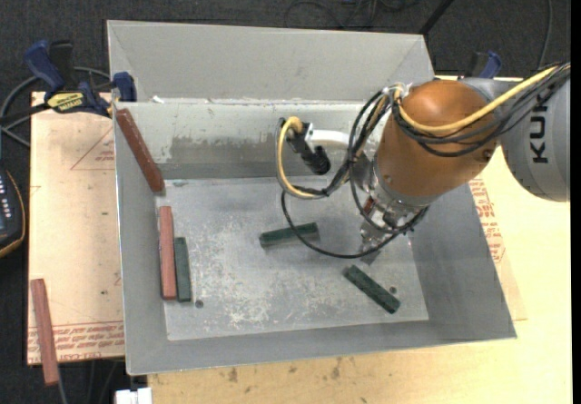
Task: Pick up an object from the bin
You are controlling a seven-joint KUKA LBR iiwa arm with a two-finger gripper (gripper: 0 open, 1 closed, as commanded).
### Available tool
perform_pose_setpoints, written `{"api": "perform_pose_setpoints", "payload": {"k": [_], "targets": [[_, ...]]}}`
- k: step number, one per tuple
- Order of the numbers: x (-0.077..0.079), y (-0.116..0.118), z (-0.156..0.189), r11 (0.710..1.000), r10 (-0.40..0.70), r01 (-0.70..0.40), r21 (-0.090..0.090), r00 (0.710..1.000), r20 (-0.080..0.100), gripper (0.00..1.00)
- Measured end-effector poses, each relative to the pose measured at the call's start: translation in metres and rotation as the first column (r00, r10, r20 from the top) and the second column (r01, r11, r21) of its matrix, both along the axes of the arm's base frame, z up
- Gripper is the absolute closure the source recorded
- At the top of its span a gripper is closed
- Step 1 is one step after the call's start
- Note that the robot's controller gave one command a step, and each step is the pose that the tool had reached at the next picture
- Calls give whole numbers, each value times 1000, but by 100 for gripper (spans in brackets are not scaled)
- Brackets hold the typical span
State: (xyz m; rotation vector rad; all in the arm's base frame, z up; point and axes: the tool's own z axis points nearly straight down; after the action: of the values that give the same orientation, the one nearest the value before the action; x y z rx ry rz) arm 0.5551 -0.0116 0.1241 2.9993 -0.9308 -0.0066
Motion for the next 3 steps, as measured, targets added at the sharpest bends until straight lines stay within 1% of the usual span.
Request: {"api": "perform_pose_setpoints", "payload": {"k": [1, 2, 3], "targets": [[-54, -28, 7, 985, 174, -174, 1, 985, -1, 100], [-53, -27, 7, 985, 175, -175, 3, 985, 1, 0], [-70, -33, -52, 997, -74, 74, 5, 997, 18, 0]]}}
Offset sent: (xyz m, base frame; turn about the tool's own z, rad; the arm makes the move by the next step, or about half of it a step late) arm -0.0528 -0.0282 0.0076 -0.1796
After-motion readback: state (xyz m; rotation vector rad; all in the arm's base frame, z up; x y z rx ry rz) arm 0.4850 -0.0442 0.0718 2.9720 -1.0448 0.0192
